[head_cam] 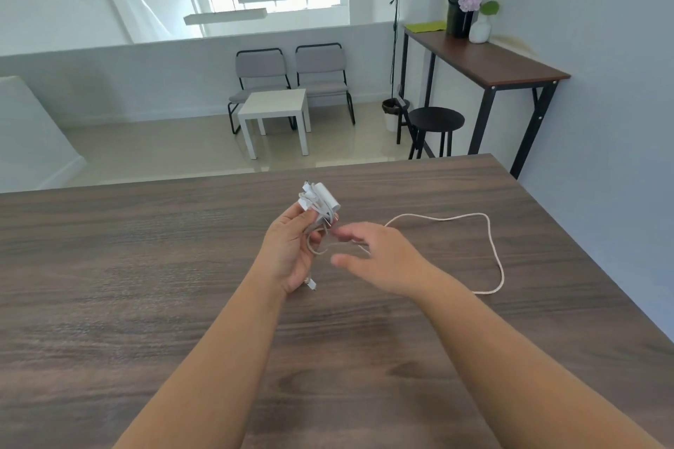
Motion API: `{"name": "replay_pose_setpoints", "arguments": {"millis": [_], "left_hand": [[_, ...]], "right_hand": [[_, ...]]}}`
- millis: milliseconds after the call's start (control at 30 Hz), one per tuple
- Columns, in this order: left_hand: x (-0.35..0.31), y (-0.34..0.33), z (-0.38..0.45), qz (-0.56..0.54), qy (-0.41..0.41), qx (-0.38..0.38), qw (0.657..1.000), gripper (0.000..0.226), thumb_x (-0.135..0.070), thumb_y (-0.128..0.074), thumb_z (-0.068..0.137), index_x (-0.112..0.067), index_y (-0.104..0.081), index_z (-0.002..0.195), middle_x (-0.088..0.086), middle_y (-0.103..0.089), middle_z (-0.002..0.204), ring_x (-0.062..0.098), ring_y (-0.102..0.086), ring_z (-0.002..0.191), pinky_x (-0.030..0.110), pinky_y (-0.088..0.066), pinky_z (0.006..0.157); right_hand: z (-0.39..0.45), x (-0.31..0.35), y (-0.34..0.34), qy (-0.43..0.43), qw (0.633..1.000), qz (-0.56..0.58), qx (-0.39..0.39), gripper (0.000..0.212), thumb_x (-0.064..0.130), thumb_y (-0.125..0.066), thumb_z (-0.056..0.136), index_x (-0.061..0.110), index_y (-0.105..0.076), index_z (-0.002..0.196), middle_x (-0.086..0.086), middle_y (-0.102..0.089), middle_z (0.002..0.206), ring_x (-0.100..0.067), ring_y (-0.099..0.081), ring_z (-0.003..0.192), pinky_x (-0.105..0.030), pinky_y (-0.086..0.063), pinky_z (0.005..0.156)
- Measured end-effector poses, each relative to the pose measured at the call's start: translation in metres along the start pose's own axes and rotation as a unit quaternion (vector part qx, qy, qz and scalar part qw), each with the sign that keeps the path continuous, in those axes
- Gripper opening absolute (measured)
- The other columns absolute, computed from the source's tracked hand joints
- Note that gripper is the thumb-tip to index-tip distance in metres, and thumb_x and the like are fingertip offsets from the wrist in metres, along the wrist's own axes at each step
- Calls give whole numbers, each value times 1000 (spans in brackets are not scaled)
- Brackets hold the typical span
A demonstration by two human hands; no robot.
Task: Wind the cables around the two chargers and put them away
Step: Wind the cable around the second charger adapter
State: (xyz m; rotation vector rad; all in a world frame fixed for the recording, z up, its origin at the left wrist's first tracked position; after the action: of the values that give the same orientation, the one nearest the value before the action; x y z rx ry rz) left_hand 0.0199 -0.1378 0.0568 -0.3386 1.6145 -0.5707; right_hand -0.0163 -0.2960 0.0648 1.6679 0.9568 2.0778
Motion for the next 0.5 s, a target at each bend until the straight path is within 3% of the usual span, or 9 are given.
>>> {"name": "replay_pose_setpoints", "arguments": {"millis": [133,233,367,433,500], "left_hand": [[0,0,-3,0,7,4,1000,20,-4,-47,97,-5,-64,108,5,-71,85,9,-65,66,13,-43,47],[0,7,-2,-7,12,-6,1000,22,-4,-50,95,-4,-64,112,8,-72,91,13,-65,74,13,-43,48],[-3,14,0,-5,-2,-23,1000,29,-7,-57,86,-3,-63,115,11,-72,93,15,-65,77,13,-43,48],[-3,16,1,-8,-7,-26,1000,27,-4,-52,92,-2,-62,117,11,-71,95,16,-66,78,14,-43,50],[-3,15,2,-4,-8,-25,1000,27,-4,-49,95,-1,-61,120,11,-70,96,16,-66,77,14,-44,52]], "right_hand": [[9,5,-7,5,997,-43,-71,19,26,-68,86,19,-74,104,3,-73,95,-8,-62,85,-16,-43,78],[9,-2,-2,-1,992,-48,-115,12,24,-64,89,19,-74,93,6,-70,87,-6,-58,78,-14,-39,69],[7,-21,6,-89,976,68,-188,9,24,-60,91,25,-69,88,14,-63,75,0,-54,71,-15,-40,65],[8,-28,4,-129,964,118,-201,10,24,-60,91,26,-67,84,12,-61,73,-4,-52,66,-17,-40,62],[6,-32,0,-157,930,245,-225,12,20,-62,91,22,-68,82,7,-57,63,-8,-47,57,-21,-40,60]]}}
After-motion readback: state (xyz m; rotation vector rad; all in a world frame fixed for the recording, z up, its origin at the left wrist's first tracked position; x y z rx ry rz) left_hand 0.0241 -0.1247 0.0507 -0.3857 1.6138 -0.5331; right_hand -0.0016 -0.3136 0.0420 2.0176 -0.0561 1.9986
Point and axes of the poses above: each hand's wrist, its own z-axis towards the middle knuckle, its own y-axis out of the back of the hand, x = y × z, the point moved 1 cm from there along z, towards the middle knuckle
